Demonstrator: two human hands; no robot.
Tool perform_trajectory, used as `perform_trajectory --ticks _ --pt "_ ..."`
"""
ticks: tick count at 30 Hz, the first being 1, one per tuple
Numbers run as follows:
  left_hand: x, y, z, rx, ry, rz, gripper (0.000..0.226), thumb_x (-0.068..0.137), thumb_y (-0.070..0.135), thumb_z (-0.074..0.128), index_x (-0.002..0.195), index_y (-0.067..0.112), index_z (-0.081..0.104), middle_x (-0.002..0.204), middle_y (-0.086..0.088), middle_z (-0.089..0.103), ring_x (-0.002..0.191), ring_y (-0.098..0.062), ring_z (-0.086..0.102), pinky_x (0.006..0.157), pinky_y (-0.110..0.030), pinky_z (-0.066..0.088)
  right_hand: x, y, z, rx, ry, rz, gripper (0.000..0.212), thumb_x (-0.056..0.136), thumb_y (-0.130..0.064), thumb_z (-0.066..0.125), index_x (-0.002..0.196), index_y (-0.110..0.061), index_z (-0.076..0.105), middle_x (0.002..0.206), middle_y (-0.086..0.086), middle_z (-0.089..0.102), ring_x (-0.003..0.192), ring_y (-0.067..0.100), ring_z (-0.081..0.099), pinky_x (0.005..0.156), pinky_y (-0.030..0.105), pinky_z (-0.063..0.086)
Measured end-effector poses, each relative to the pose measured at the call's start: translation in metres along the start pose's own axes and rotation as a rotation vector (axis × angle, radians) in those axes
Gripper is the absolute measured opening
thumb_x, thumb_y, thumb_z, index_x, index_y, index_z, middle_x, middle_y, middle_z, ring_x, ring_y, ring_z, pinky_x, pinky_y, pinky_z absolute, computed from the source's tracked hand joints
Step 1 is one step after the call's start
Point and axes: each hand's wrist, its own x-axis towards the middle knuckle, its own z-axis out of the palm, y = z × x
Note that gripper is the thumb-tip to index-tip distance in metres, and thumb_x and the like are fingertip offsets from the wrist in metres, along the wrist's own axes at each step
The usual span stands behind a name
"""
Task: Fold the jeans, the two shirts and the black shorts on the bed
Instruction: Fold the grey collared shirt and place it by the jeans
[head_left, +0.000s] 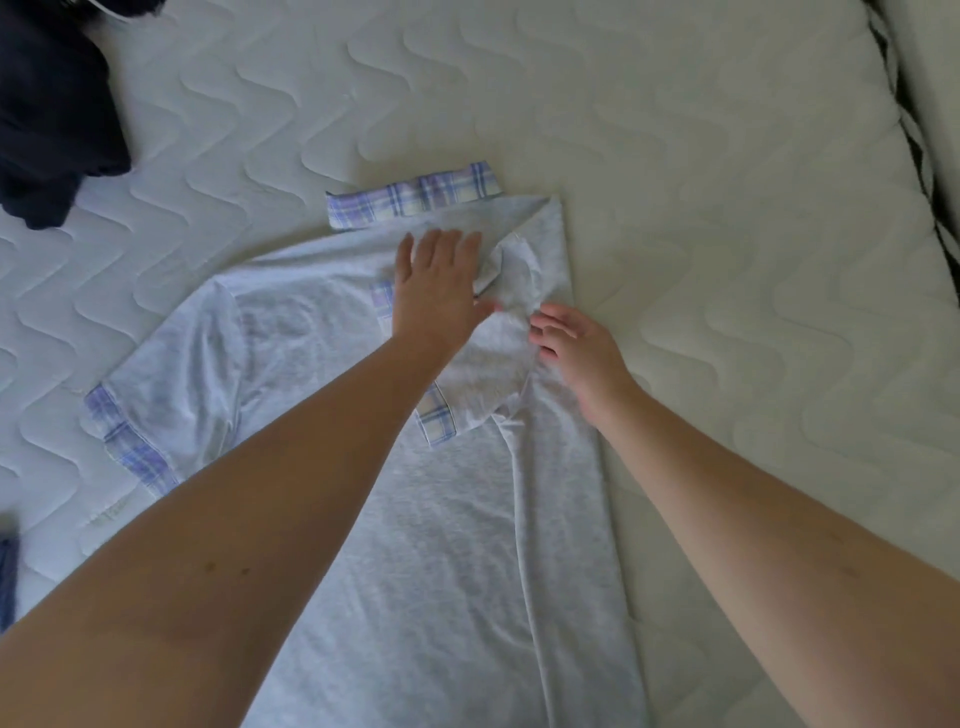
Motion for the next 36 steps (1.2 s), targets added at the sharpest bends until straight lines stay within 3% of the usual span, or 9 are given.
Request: perform_trajectory --ticks 3,7,13,18,22,25,28,31,36 --pt "0.022 0.002 0.0 -0.066 -0.183 -0.11 0.039 0.096 0.048 0.053 0.121 0.019 0.057 0.112 -0.001 0.062 0.111 -0.027 0.058 0.103 -0.044 0.034 0.007 -0.007 -0.004 0.038 0.015 0.032 0.02 0.096 -0.003 0.051 0.096 -0.019 0.064 0.103 0.011 0.068 0.09 0.016 0.063 0.084 0.026 0.05" --pt "0.04 -0.017 -0.008 -0.151 -0.254 -0.216 0.015 0.099 0.03 0.05 0.091 0.019 0.058 0.08 0.003 0.057 0.088 -0.024 0.061 0.088 -0.04 0.047 0.023 -0.01 -0.014 0.001 0.055 0.027 0.025 0.096 -0.002 0.048 0.113 -0.015 0.06 0.101 0.006 0.067 0.086 0.014 0.063 0.078 0.021 0.05" --pt "0.061 -0.001 -0.004 -0.385 -0.188 -0.057 0.033 0.092 0.042 0.065 0.112 0.016 0.061 0.109 -0.002 0.062 0.1 -0.021 0.06 0.092 -0.04 0.051 0.039 -0.01 -0.027 -0.45 0.292 -0.204 0.03 0.091 -0.017 0.062 0.121 -0.015 0.06 0.106 -0.002 0.06 0.089 0.009 0.056 0.067 -0.002 0.034" --pt "0.104 0.042 -0.007 -0.396 -0.235 -0.03 0.036 0.093 0.038 0.065 0.118 0.012 0.058 0.107 -0.003 0.061 0.097 -0.02 0.058 0.081 -0.031 0.046 0.061 -0.022 -0.032 -0.567 0.216 -0.084 0.035 0.086 -0.031 0.073 0.113 -0.011 0.063 0.098 -0.003 0.06 0.092 0.014 0.058 0.078 0.019 0.04" --pt "0.137 0.053 -0.003 -0.239 -0.251 -0.027 0.026 0.09 0.027 0.067 0.112 0.014 0.061 0.116 -0.007 0.061 0.112 -0.027 0.057 0.087 -0.036 0.046 0.075 -0.026 -0.031 -0.476 0.185 -0.018 0.024 0.084 -0.029 0.076 0.1 -0.012 0.069 0.077 -0.008 0.06 0.071 0.009 0.058 0.061 0.016 0.042" --pt "0.147 0.06 -0.002 -0.18 -0.168 0.086 0.039 0.088 0.031 0.069 0.122 0.019 0.056 0.124 -0.009 0.054 0.118 -0.03 0.05 0.098 -0.041 0.041 0.078 -0.024 -0.03 -0.519 0.193 -0.029 0.027 0.083 -0.032 0.075 0.099 -0.011 0.072 0.09 0.002 0.069 0.087 0.019 0.065 0.079 0.026 0.049" --pt "0.157 0.064 -0.007 -0.042 -0.305 0.132 0.053 0.085 0.042 0.072 0.129 0.02 0.053 0.131 -0.009 0.049 0.125 -0.032 0.044 0.102 -0.045 0.034 0.079 -0.021 -0.028 -0.533 0.2 -0.058 0.016 0.08 -0.036 0.076 0.078 -0.021 0.071 0.076 0.0 0.066 0.089 0.027 0.067 0.085 0.039 0.053" --pt "0.167 0.063 -0.016 0.053 -0.402 0.11 0.043 0.084 0.04 0.072 0.119 0.016 0.063 0.125 -0.009 0.056 0.118 -0.033 0.051 0.099 -0.044 0.039 0.079 -0.021 -0.028 -0.575 0.158 -0.062 0.031 0.073 -0.045 0.075 0.06 -0.019 0.062 0.067 0.007 0.067 0.075 0.03 0.067 0.07 0.039 0.055" --pt "0.166 0.064 -0.016 -0.066 -0.372 0.093 0.029 0.087 0.024 0.069 0.111 0.009 0.063 0.115 -0.008 0.061 0.11 -0.029 0.057 0.09 -0.038 0.047 0.075 -0.029 -0.036 -0.763 0.038 -0.003 0.039 0.077 -0.047 0.076 0.058 -0.018 0.059 0.059 -0.001 0.059 0.059 0.015 0.057 0.048 0.025 0.033"
